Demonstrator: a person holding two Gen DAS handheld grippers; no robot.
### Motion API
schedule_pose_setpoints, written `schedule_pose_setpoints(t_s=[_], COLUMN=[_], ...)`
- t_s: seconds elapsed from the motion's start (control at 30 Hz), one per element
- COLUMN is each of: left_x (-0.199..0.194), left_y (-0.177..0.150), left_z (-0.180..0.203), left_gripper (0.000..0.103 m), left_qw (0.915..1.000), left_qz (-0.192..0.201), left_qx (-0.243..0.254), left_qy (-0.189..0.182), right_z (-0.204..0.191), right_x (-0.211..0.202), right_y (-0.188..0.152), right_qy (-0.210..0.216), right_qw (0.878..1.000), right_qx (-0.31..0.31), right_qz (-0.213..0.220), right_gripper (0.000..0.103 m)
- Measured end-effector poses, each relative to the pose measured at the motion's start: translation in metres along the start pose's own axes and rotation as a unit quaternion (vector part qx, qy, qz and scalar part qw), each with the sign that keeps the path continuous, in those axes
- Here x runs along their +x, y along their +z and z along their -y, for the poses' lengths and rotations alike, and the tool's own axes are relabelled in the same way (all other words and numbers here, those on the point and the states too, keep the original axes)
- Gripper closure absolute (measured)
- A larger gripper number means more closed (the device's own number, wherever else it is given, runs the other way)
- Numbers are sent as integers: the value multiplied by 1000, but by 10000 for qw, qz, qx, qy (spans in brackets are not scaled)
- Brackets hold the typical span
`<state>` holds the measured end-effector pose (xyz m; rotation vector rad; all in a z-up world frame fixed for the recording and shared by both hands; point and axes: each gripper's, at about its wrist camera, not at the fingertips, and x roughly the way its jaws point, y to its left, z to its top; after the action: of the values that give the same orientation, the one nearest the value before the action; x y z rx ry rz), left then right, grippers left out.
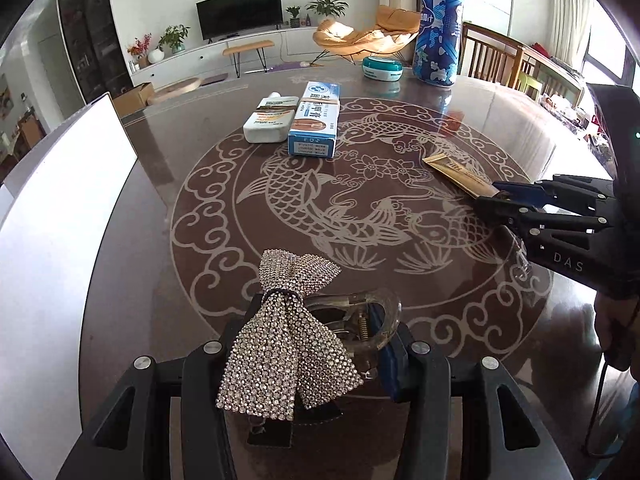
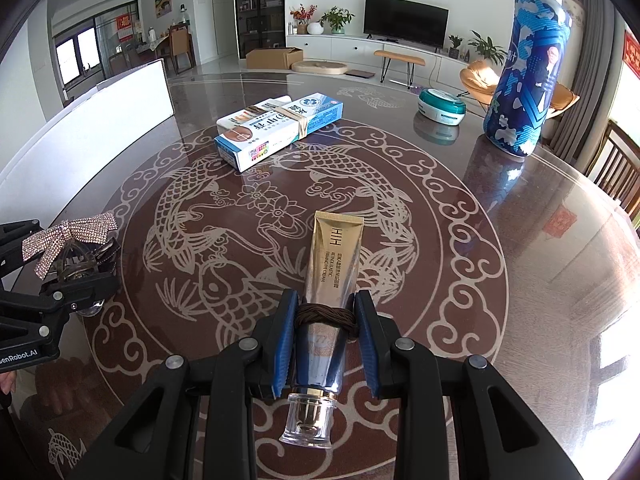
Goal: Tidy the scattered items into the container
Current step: 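Carry the bow clip in the left tool while the right tool carries the tube to the white box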
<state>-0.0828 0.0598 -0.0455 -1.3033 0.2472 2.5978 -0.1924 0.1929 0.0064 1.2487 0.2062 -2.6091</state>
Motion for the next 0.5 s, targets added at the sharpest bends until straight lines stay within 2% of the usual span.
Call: schedule_pose_setpoints(t_s=[0.1,0.17,0.2,0.33,0.5], left_x=[2,3,3,2,4], left_y=[-1,-1,-2,-5,-5], left_z=[1,3,4,5,-3], left_gripper=[49,27,23,20,18], left_qw=[10000,9998,9997,9992,9998], left_qz=[42,56,75,191,133], left_qx=[22,77,122,185,-21], left_qy=[53,145,218,297,111], right_z=[0,0,0,0,0], right_x=[0,0,0,0,0], right_y=[0,0,0,0,0], right_qy=[2,3,3,5,-3], right_qw=[10000,10000,10000,10000,10000], right_qx=[2,2,2,3,-3], right_qz=[0,-1,-1,-1,0], right_gripper=[73,73,73,73,73])
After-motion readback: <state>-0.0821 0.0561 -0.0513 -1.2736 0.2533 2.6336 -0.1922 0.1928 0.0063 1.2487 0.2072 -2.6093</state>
